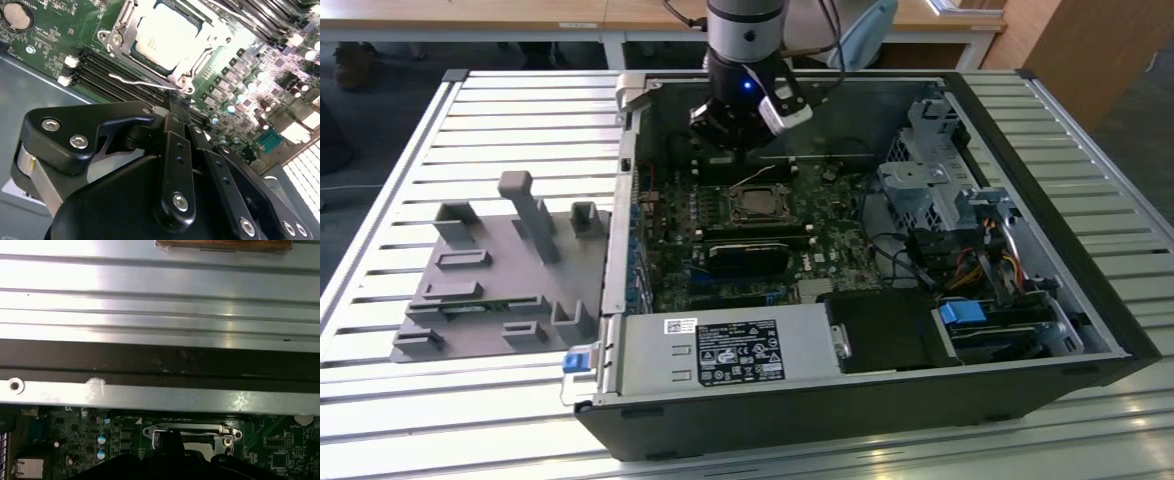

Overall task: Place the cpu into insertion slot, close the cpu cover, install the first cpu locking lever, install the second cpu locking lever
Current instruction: 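Install the first cpu locking lever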

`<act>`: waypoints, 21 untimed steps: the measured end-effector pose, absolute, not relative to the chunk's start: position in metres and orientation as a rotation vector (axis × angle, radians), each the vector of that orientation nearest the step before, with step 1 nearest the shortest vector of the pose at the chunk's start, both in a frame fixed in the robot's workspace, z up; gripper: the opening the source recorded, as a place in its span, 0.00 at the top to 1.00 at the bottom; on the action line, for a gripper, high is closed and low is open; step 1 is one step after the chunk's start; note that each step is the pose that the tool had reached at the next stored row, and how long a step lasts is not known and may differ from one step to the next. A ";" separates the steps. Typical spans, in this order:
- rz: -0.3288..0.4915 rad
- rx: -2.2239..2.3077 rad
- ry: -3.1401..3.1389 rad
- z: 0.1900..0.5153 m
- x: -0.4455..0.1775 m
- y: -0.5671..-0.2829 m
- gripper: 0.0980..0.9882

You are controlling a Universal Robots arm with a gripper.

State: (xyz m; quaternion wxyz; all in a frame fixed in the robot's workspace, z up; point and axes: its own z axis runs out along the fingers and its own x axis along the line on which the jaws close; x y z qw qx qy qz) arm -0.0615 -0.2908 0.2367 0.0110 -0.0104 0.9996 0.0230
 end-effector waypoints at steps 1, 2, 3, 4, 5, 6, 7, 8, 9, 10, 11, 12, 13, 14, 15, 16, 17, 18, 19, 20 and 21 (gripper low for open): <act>0.073 -0.032 3.119 0.236 -0.060 -0.291 0.98; 0.079 -0.032 3.118 0.235 -0.059 -0.291 0.98; 0.089 -0.032 3.118 0.235 -0.058 -0.291 0.98; 0.102 -0.032 3.118 0.234 -0.058 -0.291 0.98; 0.115 -0.032 3.117 0.233 -0.057 -0.291 0.98; 0.121 -0.032 3.117 0.233 -0.057 -0.291 0.98; 0.121 -0.032 3.117 0.232 -0.057 -0.291 0.98; 0.121 -0.032 3.117 0.232 -0.056 -0.291 0.98; 0.121 -0.032 3.117 0.231 -0.056 -0.291 0.98; 0.121 -0.032 3.117 0.230 -0.056 -0.291 0.98; 0.121 -0.032 3.117 0.229 -0.055 -0.291 0.98; 0.121 -0.032 3.117 0.229 -0.055 -0.291 0.98; 0.120 -0.032 3.117 0.229 -0.054 -0.291 0.98; 0.120 -0.032 3.117 0.228 -0.053 -0.291 0.98; 0.121 -0.032 3.117 0.228 -0.053 -0.290 0.98; 0.121 -0.032 3.117 0.228 -0.052 -0.290 0.98; 0.121 -0.032 3.117 0.227 -0.052 -0.290 0.98; 0.121 -0.032 3.117 0.227 -0.051 -0.290 0.98; 0.121 -0.032 3.117 0.227 -0.051 -0.290 0.98; 0.121 -0.032 3.117 0.227 -0.050 -0.290 0.98; 0.120 -0.032 3.117 0.226 -0.049 -0.290 0.98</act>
